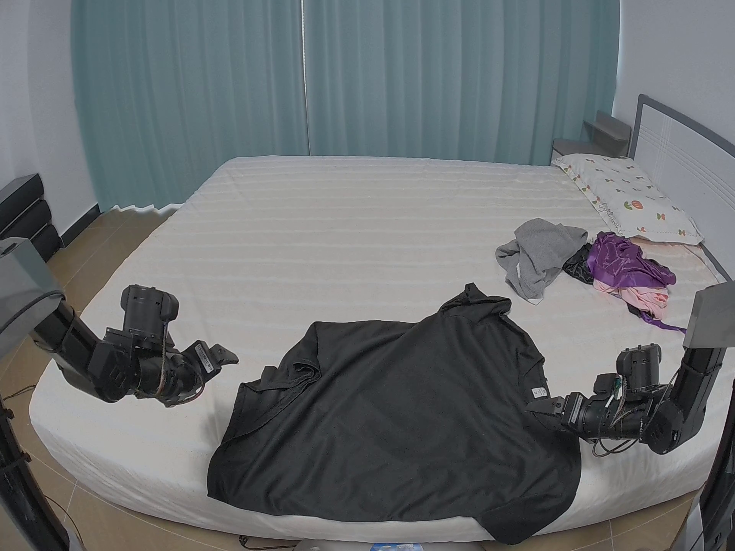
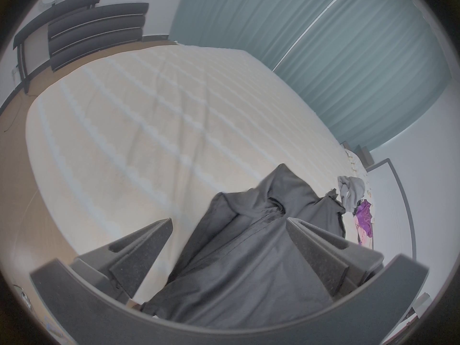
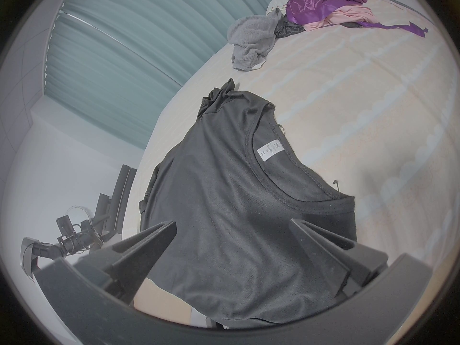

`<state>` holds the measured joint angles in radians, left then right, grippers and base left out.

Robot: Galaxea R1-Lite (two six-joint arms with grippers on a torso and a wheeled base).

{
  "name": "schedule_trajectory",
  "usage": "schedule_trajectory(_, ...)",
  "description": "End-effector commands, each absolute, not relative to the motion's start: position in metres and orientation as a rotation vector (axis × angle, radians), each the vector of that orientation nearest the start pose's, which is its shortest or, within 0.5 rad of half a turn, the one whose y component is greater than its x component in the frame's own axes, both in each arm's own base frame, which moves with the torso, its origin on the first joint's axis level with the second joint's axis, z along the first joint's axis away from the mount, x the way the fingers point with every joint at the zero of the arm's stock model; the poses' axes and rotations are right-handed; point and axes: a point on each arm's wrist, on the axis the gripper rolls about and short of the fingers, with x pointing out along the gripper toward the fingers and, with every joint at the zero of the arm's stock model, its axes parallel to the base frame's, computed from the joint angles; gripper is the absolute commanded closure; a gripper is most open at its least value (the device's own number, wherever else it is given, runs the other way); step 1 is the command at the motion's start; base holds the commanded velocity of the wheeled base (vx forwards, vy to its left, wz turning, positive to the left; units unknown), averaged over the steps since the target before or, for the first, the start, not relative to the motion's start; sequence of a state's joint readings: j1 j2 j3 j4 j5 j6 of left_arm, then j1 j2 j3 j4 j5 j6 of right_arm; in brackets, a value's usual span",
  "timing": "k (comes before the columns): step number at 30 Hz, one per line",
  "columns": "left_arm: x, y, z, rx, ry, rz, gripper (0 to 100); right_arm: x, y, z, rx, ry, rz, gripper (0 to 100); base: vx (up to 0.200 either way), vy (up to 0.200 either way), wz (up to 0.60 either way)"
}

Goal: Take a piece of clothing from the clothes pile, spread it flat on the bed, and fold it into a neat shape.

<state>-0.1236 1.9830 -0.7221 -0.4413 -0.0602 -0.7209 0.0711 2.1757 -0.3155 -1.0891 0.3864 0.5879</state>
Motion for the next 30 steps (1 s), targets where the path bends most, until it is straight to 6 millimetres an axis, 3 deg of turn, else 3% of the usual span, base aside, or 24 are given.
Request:
schedule_trajectory(1, 0.339, -0.066, 0.056, -0.628, 0.821, 0.061, 0, 0.265, 0.028, -0.023, 0.672, 0.908, 0.19, 0, 0.0, 0.0, 0.0)
schedule_trajectory(2, 0.339, -0.066, 0.056, -0.628, 0.821, 0.061, 0, 0.265, 0.028, -0.023, 0.672, 0.908, 0.19, 0, 0.0, 0.0, 0.0)
schedule_trajectory(7, 0.368, -0.106, 0.041, -0.594, 0.83, -0.028, 0, 0.273, 0.03, -0.033, 0.669, 0.899, 0.192, 0, 0.0, 0.0, 0.0)
schedule_trajectory(14, 0.399, -0.138, 0.013, -0.57, 0.827, -0.071, 0, 0.273, 0.03, -0.034, 0.667, 0.9, 0.192, 0, 0.0, 0.0, 0.0)
schedule_trajectory(17, 0.407, -0.152, 0.011, -0.551, 0.794, -0.065, 0, 0.273, 0.03, -0.034, 0.667, 0.9, 0.192, 0, 0.0, 0.0, 0.0)
schedule_trajectory(23, 0.422, -0.167, -0.005, -0.534, 0.763, -0.056, 0, 0.273, 0.03, -0.034, 0.668, 0.901, 0.193, 0, 0.0, 0.0, 0.0)
schedule_trajectory(30, 0.434, -0.168, -0.02, -0.504, 0.711, 0.046, 0, 0.273, 0.03, -0.034, 0.668, 0.902, 0.193, 0, 0.0, 0.0, 0.0)
